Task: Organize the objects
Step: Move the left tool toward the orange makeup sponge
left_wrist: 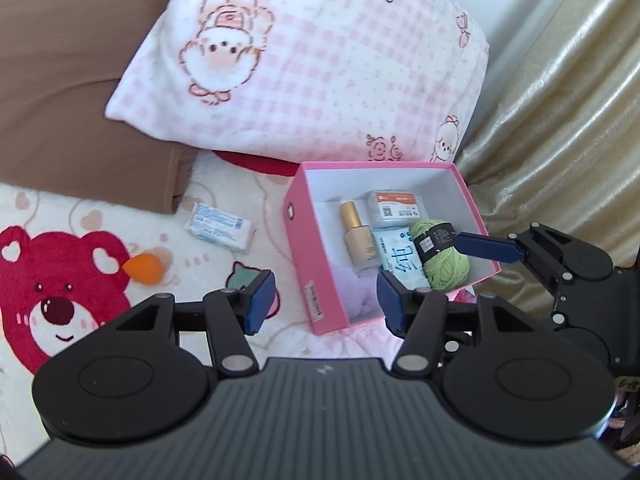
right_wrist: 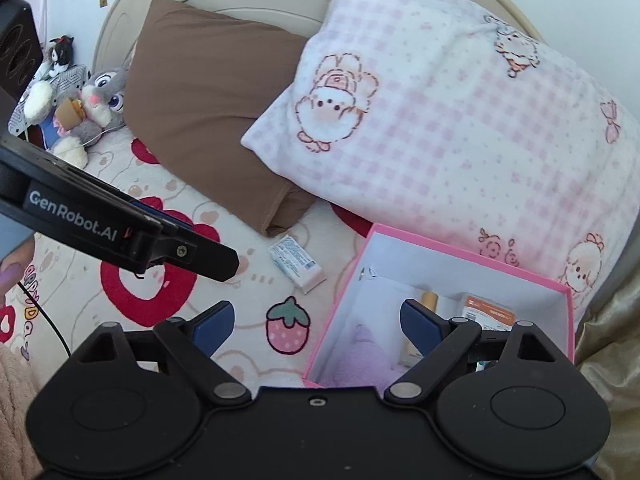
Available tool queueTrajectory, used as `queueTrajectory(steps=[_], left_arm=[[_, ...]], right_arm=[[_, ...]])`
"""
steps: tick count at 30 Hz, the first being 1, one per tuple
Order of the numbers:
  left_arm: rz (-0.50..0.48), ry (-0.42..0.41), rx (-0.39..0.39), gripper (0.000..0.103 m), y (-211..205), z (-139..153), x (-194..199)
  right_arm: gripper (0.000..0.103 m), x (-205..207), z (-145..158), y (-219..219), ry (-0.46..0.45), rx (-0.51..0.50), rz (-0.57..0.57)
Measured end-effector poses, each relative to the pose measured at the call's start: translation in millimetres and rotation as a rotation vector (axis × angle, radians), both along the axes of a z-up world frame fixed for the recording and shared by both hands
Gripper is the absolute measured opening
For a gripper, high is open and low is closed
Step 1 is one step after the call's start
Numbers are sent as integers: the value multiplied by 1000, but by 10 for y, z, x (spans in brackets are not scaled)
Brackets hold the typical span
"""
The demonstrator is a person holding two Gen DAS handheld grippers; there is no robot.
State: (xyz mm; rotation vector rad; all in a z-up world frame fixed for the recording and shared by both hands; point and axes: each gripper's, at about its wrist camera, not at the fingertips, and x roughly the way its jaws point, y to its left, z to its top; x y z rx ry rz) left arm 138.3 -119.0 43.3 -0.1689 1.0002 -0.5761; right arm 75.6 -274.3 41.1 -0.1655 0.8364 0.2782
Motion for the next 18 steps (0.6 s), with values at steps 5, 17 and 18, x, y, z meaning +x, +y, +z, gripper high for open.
queueTrajectory(steps=[5,17,18], left_arm=[[58,15,-31,55,363,-161,59],[127,-21,-79,55,989,-660,315],[125,-18,-79,55,1012,-704,346]], right_arm=[[93,120,-132,365,7,-20,69],[93,446,-824,1091,137,-10,134],[93,459,-879,1134,132,-21,146]])
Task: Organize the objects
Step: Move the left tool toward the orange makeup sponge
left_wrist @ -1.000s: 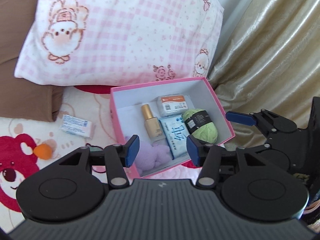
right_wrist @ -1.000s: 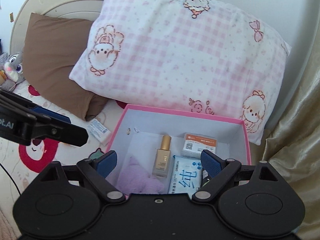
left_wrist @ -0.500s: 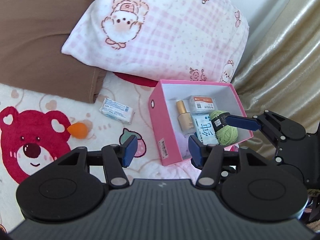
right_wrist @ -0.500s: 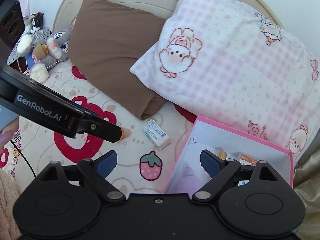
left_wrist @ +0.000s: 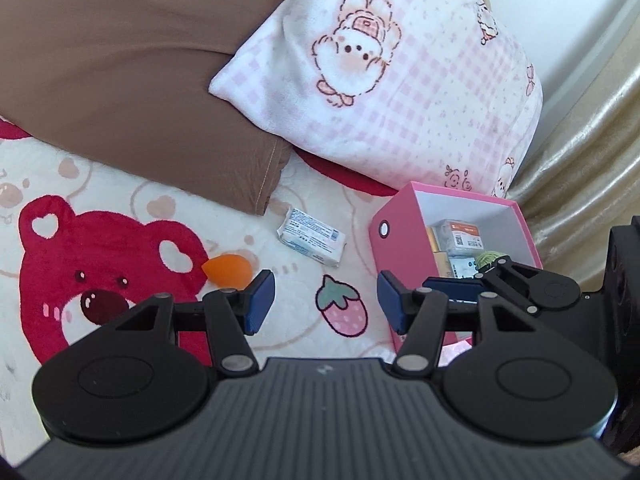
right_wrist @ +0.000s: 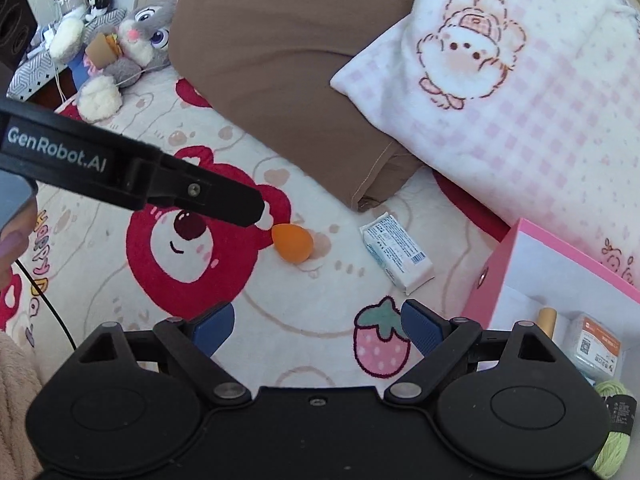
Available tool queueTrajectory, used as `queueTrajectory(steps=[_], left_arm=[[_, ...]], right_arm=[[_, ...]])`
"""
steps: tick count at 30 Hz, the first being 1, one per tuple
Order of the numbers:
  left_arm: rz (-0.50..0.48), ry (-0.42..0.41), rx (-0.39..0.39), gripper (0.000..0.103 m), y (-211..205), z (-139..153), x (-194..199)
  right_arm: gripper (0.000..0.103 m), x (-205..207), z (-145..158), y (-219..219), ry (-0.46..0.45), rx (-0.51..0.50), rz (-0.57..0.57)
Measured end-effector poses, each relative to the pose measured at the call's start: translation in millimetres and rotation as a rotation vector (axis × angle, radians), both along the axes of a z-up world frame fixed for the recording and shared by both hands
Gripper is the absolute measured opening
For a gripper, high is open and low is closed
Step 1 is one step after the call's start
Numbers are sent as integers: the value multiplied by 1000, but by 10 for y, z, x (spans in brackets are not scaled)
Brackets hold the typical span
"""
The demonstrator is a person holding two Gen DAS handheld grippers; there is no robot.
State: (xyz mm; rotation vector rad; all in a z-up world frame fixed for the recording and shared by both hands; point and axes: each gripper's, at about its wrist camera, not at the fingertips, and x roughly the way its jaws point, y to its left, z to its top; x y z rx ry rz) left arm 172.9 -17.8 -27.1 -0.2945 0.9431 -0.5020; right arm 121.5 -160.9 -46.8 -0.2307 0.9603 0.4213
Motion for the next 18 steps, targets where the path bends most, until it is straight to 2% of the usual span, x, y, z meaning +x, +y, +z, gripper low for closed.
queueTrajectory(steps=[7,13,15,18], left_arm=[[16,24,-28,55,185,-369,237],[65,42,-28,55,309,-713,410],[79,42,-18,55,311,-835,461],[84,47,-17,55,296,-1015,514]], right_arm=[[93,173,-374,177,6,42,47],[91,265,-722,376,-68,-11,91],[84,305,-812,420,-115,-19,86],[80,416,-922,481,-122,-27,76]])
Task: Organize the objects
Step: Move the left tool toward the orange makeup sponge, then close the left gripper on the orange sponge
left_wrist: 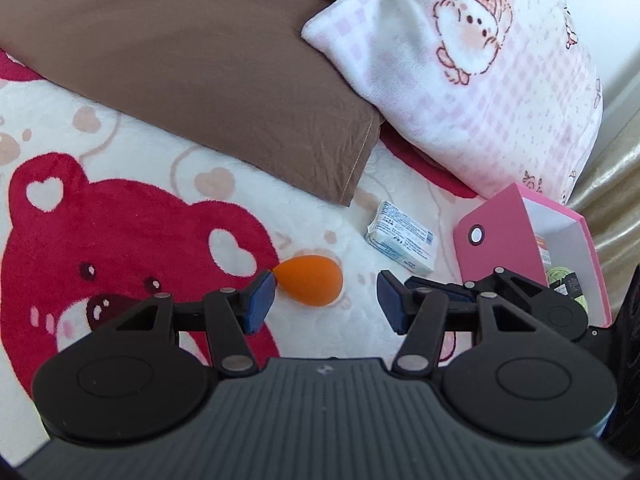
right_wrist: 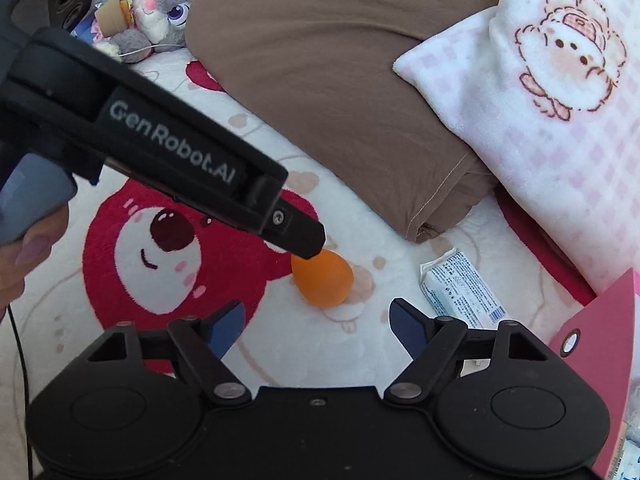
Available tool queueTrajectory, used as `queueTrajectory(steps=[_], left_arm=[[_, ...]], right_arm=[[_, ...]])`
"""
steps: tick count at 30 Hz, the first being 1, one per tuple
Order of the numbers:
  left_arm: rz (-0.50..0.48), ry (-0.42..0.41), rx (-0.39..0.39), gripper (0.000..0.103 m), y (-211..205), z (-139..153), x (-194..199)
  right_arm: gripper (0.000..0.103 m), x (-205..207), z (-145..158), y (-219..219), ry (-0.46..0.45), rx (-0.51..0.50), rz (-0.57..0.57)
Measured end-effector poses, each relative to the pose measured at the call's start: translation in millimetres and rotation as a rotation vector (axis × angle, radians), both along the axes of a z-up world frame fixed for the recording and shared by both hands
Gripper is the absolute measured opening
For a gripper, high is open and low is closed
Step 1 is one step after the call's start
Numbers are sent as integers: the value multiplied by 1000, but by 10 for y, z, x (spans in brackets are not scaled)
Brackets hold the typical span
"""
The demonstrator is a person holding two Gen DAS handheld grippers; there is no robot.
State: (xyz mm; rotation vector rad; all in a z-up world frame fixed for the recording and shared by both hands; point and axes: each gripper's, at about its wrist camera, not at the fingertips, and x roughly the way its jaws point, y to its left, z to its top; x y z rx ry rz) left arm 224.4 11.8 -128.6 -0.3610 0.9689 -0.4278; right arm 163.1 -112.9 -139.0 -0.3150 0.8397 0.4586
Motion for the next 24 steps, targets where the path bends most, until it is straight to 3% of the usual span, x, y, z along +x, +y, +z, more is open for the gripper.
queueTrajectory(steps=[5,11,14,19,22,24], left_arm=[[5,-6,-11,54,-2,-240,74],[20,-54,-91,53,35,-385,153],[17,-56,-71,52,0,-413,168],[27,-49,-70,51,-29,-492,187],[15,-48,-79,40,-63,-514,197],[17,-55,-83,39,-75,-505,181]], right_arm=[[77,154,-172,30,-16,43,-11],[58,258,-360,59,-2,38,3],[55,313,-434,65,4,6,-29],[41,357,-480,-63,29,65,-74],[37,344,-456,-78,21,69,-62],[37,330,-436,-89,10,60,-60]])
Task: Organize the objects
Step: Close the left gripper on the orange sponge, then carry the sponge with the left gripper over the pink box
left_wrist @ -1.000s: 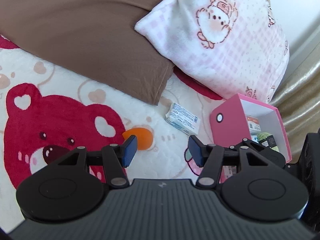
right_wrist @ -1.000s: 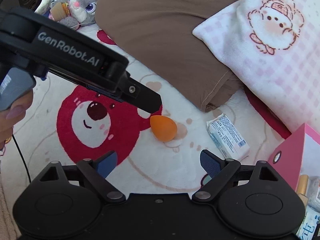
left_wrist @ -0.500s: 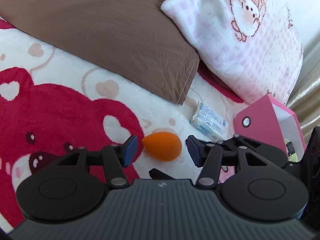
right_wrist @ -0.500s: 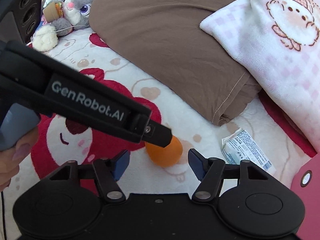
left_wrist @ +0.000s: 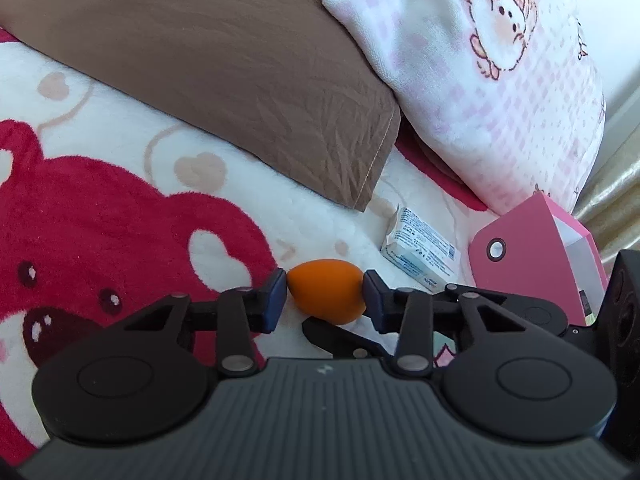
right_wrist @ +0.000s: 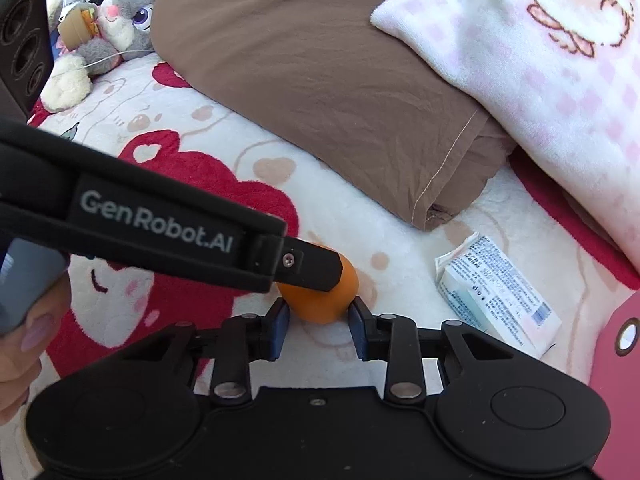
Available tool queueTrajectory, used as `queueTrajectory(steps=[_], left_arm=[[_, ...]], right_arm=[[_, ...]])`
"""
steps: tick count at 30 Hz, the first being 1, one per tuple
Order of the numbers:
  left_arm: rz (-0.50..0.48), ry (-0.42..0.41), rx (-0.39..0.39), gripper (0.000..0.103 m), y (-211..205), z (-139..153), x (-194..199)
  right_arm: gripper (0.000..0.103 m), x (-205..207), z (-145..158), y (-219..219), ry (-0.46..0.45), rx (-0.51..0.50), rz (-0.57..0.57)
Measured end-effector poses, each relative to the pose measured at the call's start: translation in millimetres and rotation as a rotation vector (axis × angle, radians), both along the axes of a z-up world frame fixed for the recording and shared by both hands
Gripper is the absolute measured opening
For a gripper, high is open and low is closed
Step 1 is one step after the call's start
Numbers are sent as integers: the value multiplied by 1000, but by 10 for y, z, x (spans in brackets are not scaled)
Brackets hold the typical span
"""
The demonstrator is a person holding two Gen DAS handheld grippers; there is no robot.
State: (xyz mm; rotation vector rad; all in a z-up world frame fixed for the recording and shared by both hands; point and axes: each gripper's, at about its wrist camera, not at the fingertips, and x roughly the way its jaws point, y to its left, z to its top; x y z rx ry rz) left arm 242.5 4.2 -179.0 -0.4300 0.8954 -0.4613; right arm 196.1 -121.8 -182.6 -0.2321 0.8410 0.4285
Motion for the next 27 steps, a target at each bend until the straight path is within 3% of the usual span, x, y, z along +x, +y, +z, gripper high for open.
queueTrajectory(steps=[9,19,27], left_arm=[[-48,5,-31,33,2,221,-159],[-120,5,-25,33,-162,823,-526],[-187,-36,-47,33,-452,1328,-792]], right_arm=[[37,-207,186,-191,-7,29,-32],[37,-711,700,-449,-53,18,-31],[37,-1103,1139,-703,-161,-51,-43]])
